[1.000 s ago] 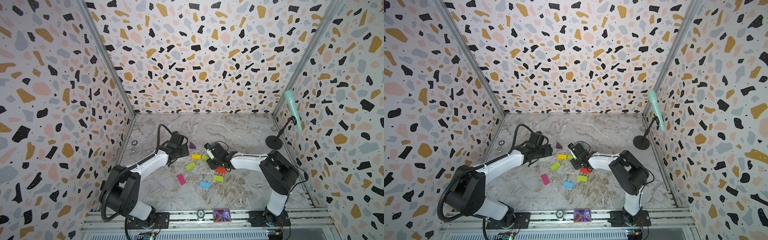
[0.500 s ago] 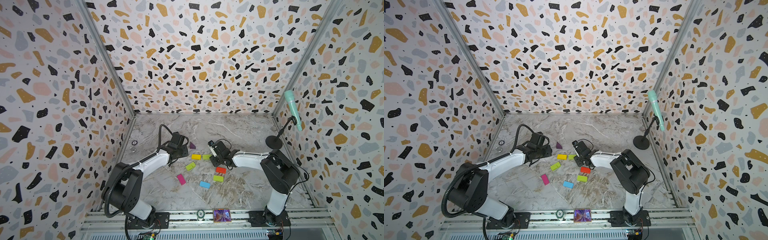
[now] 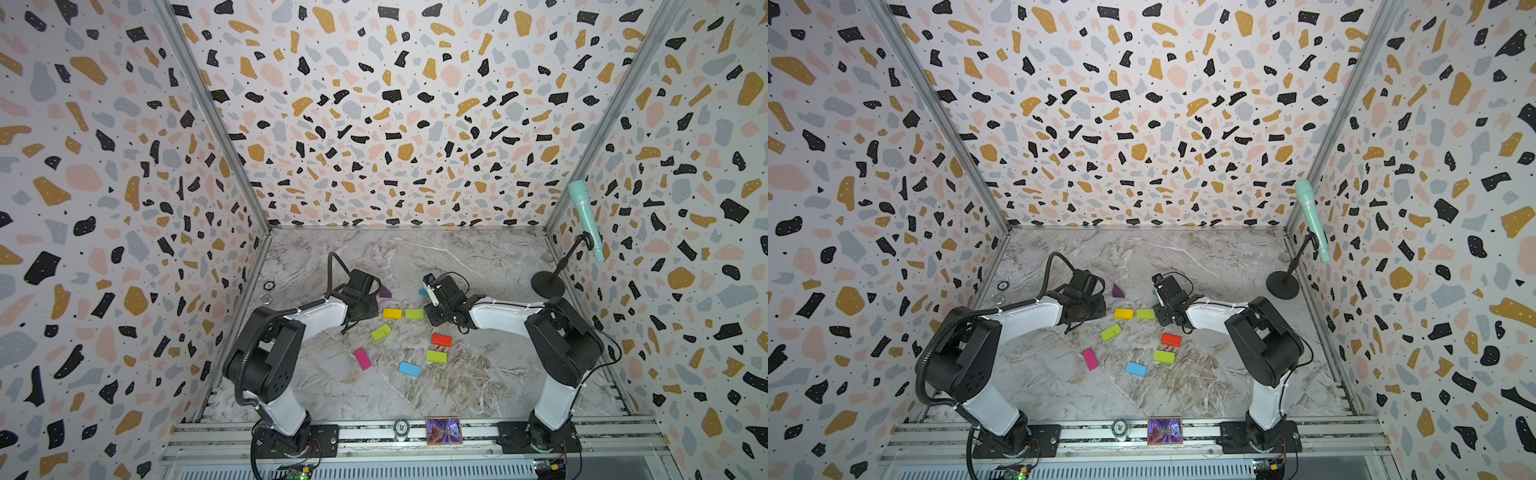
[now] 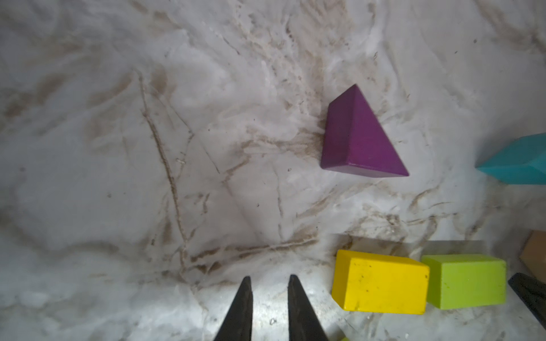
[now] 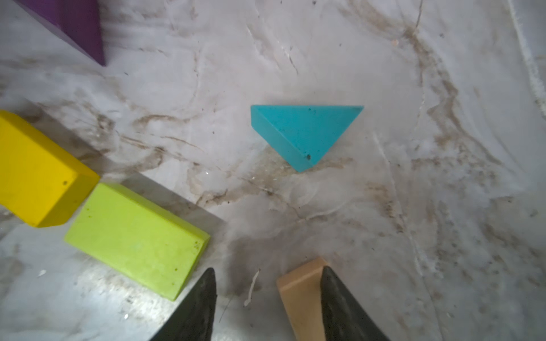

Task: Assemble a carrot with building blocks
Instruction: Assemble the building blocks at the center of the board.

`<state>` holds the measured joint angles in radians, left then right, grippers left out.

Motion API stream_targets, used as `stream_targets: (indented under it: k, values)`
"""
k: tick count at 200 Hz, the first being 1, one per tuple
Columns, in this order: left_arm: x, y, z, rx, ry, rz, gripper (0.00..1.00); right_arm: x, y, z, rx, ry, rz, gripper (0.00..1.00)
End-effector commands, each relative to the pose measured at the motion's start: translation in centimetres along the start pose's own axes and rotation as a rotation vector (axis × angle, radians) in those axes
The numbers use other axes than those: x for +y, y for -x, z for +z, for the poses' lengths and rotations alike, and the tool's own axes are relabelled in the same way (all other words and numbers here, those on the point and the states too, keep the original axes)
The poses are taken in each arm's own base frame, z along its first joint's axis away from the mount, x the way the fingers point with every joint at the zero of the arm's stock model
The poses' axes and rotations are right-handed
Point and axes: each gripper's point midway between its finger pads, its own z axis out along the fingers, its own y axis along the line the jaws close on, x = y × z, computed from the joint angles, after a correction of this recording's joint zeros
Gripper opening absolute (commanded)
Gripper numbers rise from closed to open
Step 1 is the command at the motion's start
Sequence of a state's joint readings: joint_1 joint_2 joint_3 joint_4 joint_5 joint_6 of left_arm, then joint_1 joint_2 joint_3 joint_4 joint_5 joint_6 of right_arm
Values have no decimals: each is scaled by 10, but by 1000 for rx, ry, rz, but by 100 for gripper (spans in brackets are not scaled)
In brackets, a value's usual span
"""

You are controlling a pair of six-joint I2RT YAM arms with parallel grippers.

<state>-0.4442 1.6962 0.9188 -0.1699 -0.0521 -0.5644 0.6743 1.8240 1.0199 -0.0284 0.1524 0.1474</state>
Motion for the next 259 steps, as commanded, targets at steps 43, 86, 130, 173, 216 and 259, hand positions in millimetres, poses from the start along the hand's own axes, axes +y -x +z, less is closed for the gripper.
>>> stream_targets:
  k: [43,86,130,173,216,259]
  values:
    - [-29,3,14,3,-30,61,21,12,10,-1,-6,15,8,57]
    - [-37,-3,16,14,-38,78,20,16,8,-3,-5,22,10,57]
    - [-41,-7,15,21,-48,84,19,20,9,-4,-8,29,14,57]
    - [-44,-9,13,20,-53,85,18,20,9,-4,-8,30,19,57]
    - [-41,3,1,-26,-27,73,18,10,17,-14,-29,0,39,57]
    - [-43,35,-29,-130,-9,50,20,-3,41,-43,-103,29,96,57]
